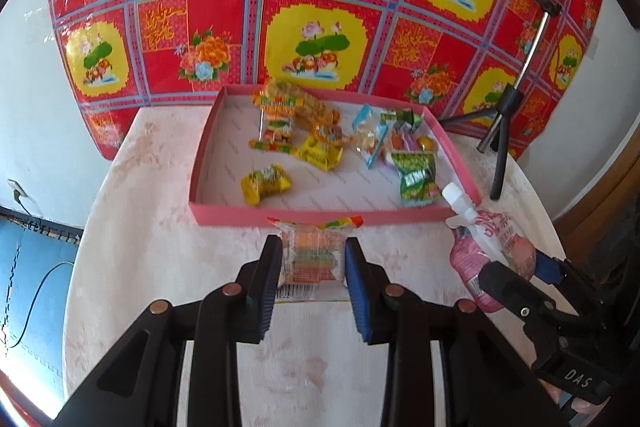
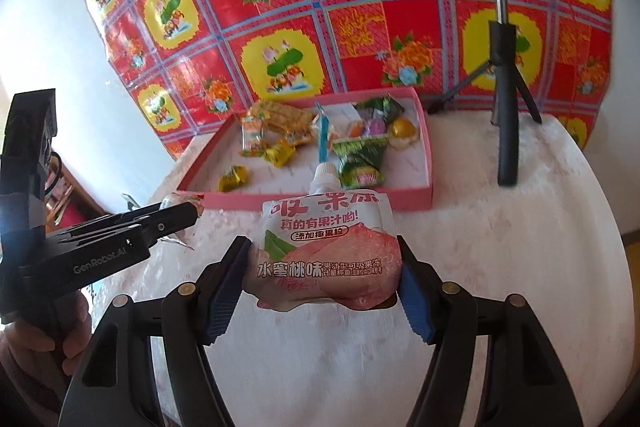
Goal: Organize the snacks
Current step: 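Carry the candy pack and juice pouch over the pink box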
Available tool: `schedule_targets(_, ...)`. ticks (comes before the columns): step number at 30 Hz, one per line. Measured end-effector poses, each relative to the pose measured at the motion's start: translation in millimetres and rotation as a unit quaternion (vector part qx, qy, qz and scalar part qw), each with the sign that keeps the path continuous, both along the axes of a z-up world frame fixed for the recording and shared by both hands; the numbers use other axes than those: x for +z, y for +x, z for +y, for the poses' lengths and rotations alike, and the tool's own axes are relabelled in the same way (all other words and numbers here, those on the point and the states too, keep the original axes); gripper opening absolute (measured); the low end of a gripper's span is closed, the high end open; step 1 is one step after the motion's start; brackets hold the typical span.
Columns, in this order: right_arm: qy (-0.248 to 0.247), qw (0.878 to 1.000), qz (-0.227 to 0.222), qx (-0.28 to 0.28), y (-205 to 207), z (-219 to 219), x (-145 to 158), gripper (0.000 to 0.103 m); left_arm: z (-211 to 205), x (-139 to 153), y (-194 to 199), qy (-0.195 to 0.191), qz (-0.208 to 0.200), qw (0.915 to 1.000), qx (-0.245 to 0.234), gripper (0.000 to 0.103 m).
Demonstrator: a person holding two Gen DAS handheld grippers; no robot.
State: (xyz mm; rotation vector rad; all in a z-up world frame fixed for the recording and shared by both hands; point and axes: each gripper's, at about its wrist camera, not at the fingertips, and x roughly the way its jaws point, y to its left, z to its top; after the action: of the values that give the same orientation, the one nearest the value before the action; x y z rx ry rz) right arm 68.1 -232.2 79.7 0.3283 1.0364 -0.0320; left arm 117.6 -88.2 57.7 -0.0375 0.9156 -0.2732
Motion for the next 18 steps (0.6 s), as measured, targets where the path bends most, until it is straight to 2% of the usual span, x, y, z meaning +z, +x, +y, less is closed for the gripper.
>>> schedule_targets(8,-0.002,1.000,-0.007,0.009,30.9,-0.5,-8.1,0.070,-2.4,-4.2,29.7,0.010,-0.005,0.9999,-0.003,0.033)
schedule_targets(14,-0.029,0.999,-0.016,0.017,54.7,6.0,-15.2,0.070,-8.2,-7.6,55.2,0.017,-0.008,0.9998,-0.003,0.033)
schedule_targets(18,-0.030,0.999,-0.017,0.016,68.3,6.3,-23.3,0.070,-13.0,-13.1,68.7,0.025,-0.008,0.9996,-0.005,0.033)
